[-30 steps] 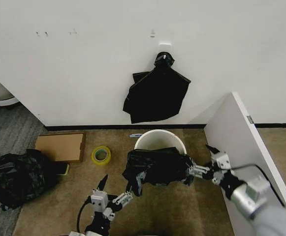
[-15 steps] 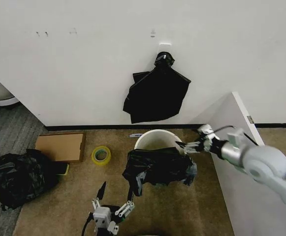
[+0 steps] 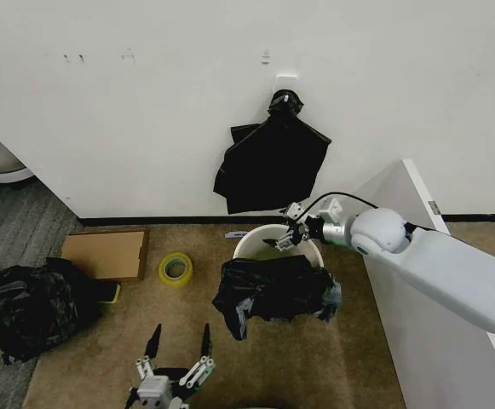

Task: Place the garbage bag over the trash bin.

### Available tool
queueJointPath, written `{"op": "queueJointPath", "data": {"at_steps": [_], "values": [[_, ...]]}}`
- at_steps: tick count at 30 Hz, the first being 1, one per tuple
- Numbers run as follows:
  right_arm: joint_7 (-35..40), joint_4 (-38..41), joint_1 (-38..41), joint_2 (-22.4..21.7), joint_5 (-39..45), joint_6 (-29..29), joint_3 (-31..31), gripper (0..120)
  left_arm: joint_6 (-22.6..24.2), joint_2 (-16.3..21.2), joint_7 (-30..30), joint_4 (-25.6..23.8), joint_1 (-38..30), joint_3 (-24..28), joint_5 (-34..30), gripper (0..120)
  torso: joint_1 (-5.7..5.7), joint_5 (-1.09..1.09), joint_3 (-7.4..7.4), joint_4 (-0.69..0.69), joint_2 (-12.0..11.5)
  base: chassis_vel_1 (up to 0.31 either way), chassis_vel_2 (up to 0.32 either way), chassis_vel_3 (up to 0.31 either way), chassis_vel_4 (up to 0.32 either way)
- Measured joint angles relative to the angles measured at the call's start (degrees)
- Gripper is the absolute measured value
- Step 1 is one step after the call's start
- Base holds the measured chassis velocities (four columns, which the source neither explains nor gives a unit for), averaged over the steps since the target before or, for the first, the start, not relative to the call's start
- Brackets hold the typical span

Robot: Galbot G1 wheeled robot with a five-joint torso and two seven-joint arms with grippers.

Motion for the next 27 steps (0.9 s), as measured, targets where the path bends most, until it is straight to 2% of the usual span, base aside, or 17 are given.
{"op": "queueJointPath", "data": {"at_steps": [6,12,15,17,19,20,21,25,26,27], "values": [[-2.33,-6.06,1.41,2.56,-0.38,0.61,-0.19,100,-0.91,-0.05,-0.05,0.02,0.71,-0.04,0.02,100,0.00,0.01,0.00,0.07,0.00,0.000,0.000,0.000,0.000],[-4.97,-9.02,2.71,3.18,-0.40,0.72,-1.13,97,-0.73,0.47,-0.04,0.02,1.04,-0.05,-0.13,100,0.00,-0.06,0.00,0.07,0.00,0.000,0.000,0.000,0.000],[-5.80,-9.90,3.45,3.18,-0.17,0.75,-1.97,86,-0.41,0.76,0.03,0.01,1.08,-0.30,-0.30,100,0.00,-0.09,0.00,0.08,0.01,0.000,0.000,0.000,0.000],[-6.14,-10.45,3.66,3.23,-0.34,0.86,-2.46,78,0.00,1.10,0.16,0.01,0.94,-0.74,-0.98,100,0.00,-0.24,0.00,0.11,0.01,0.000,0.000,0.000,0.000],[-6.21,-10.73,3.66,3.39,-0.49,0.90,-2.64,74,0.28,1.40,0.26,0.08,0.77,-1.03,-1.51,100,0.00,-0.30,-0.01,0.12,0.01,0.000,0.000,0.000,0.000],[-6.27,-11.22,3.48,3.78,-0.77,0.99,-2.70,68,0.74,2.11,0.44,0.64,0.38,-1.91,-2.21,100,0.00,-0.41,-0.01,0.15,0.01,0.000,0.000,0.000,0.000],[-6.29,-11.48,3.31,4.03,-0.89,0.99,-2.70,65,0.97,2.68,0.52,0.83,0.17,-2.79,-2.60,100,0.00,-0.43,-0.01,0.15,0.01,0.000,0.000,0.000,0.000],[-6.35,-12.56,3.08,4.86,-1.59,1.20,-2.61,50,1.81,4.50,1.10,-0.36,-0.52,-6.21,-4.74,100,-0.01,-0.23,-0.01,0.13,0.01,0.000,0.000,0.000,0.000],[-6.30,-12.95,3.06,5.08,-1.83,1.28,-2.59,45,2.01,4.83,1.18,-0.66,-0.79,-6.93,-5.37,100,0.00,-0.23,0.00,0.11,0.01,0.000,0.000,0.000,0.000],[-6.30,-12.95,3.06,5.08,-1.83,1.28,-2.59,45,2.01,4.83,1.18,-0.66,-0.79,-6.93,-5.37,100,0.00,-0.23,0.00,0.11,0.01,0.000,0.000,0.000,0.000]]}}
